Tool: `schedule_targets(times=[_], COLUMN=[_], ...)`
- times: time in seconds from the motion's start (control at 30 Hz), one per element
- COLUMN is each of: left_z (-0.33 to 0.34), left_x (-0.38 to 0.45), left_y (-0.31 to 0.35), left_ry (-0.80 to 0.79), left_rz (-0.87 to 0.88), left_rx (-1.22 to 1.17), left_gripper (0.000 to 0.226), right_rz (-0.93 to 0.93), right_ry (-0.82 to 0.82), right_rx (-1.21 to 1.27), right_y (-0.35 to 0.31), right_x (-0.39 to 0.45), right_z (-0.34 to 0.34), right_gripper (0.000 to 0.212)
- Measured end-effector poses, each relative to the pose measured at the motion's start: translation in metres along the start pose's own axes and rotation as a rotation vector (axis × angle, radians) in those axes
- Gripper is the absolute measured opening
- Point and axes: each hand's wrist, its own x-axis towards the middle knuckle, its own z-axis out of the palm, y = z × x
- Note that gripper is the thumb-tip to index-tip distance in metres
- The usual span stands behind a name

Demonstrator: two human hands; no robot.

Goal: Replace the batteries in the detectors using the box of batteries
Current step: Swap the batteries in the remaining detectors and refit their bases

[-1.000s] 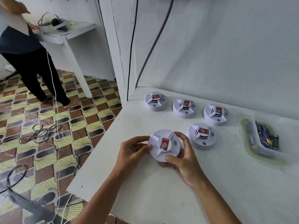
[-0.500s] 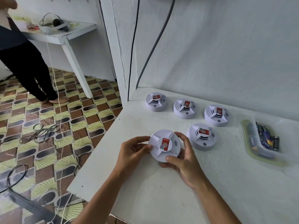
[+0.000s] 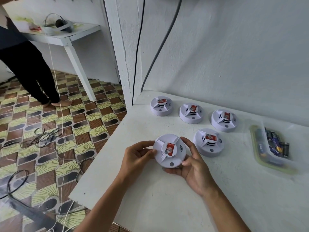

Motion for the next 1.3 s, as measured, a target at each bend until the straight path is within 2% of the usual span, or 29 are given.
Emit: schedule_targets(times=[1.3], left_z=[0.0002], left_x=[0.0015], left_y=[0.0012], left_ry=[0.014], left_rz=[-0.005], left_rx=[0.027], left_gripper=[0.024], right_rz=[0.009], right_ry=[-0.001], right_rx=[-0.015], right_y=[-0.0024], right_x=[0.0003], right_z=[0.002], right_gripper=[0.065])
